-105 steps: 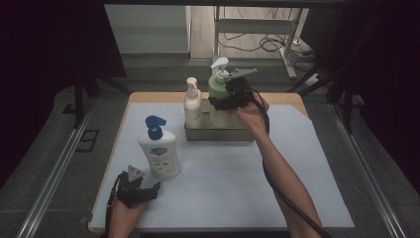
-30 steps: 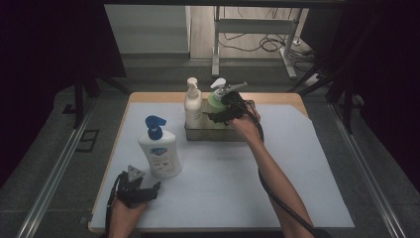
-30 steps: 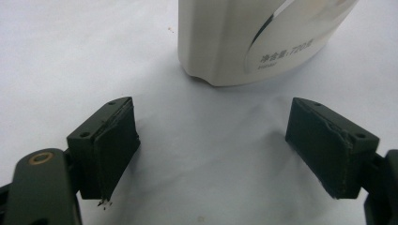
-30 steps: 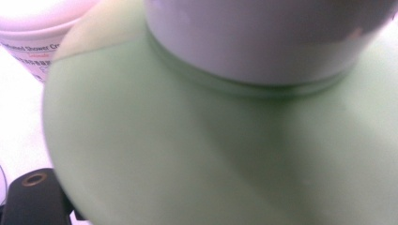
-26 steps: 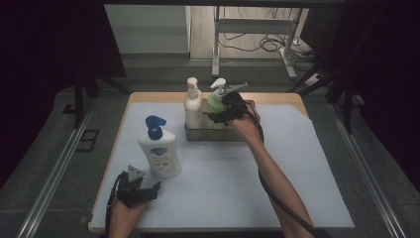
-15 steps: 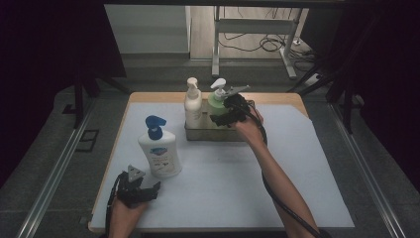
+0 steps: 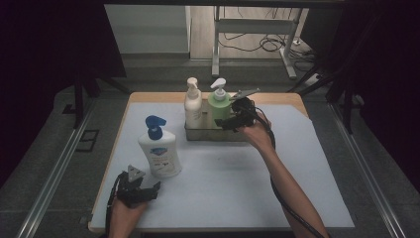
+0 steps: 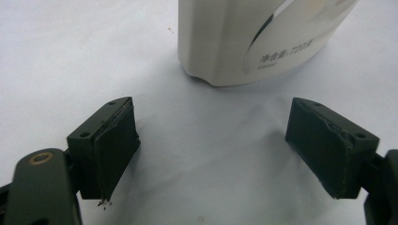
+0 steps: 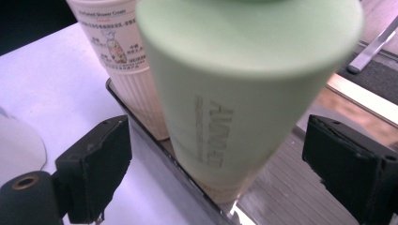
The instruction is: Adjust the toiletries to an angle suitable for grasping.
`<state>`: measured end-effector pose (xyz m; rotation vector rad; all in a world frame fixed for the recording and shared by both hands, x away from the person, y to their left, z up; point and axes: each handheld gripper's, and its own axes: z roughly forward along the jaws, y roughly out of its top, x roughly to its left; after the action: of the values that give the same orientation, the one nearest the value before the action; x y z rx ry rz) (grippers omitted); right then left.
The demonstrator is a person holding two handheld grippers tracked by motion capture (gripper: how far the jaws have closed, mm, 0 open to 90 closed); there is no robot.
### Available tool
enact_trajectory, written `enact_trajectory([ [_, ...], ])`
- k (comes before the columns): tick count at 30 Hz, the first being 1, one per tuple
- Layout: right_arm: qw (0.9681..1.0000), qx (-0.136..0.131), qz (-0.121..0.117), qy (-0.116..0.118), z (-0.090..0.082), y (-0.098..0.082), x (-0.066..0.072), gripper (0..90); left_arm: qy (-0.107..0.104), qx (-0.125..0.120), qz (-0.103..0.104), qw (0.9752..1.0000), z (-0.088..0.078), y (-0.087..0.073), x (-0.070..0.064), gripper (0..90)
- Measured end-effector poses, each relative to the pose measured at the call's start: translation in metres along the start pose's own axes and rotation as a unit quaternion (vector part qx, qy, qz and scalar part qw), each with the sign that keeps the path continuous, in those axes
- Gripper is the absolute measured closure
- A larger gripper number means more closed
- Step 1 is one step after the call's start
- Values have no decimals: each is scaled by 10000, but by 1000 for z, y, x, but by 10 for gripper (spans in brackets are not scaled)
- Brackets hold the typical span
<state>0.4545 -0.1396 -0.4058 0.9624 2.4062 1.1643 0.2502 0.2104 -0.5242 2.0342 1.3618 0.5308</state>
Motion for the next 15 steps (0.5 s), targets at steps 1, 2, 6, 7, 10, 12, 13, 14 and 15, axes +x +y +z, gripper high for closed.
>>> enact_trajectory([
  [1,10000,19,15,16,-2,-1,0,105,1,-1,-1,10000,0,0,0,167],
  [2,10000,32,49,40,-4,-2,0,122,2,-3,-1,10000,0,0,0,167],
  [6,9998,-2,162,65,-12,-6,-1,103,3,-3,-2,10000,0,0,0,167],
  [7,9999,-7,114,9,-14,-7,-1,90,4,-1,1,10000,0,0,0,167],
  [10,9999,39,82,-134,-18,-11,-2,108,2,1,0,10000,0,0,0,167],
  [12,9996,13,183,-190,-21,-13,-3,149,5,4,0,10000,0,0,0,167],
  [13,9996,-21,211,-186,-23,-14,-4,204,5,3,1,10000,0,0,0,167],
  [14,9995,-96,226,-221,-25,-15,-5,263,6,1,-1,10000,0,0,0,167],
  [15,9993,-130,235,-244,-27,-16,-6,311,7,1,0,10000,0,0,0,167],
])
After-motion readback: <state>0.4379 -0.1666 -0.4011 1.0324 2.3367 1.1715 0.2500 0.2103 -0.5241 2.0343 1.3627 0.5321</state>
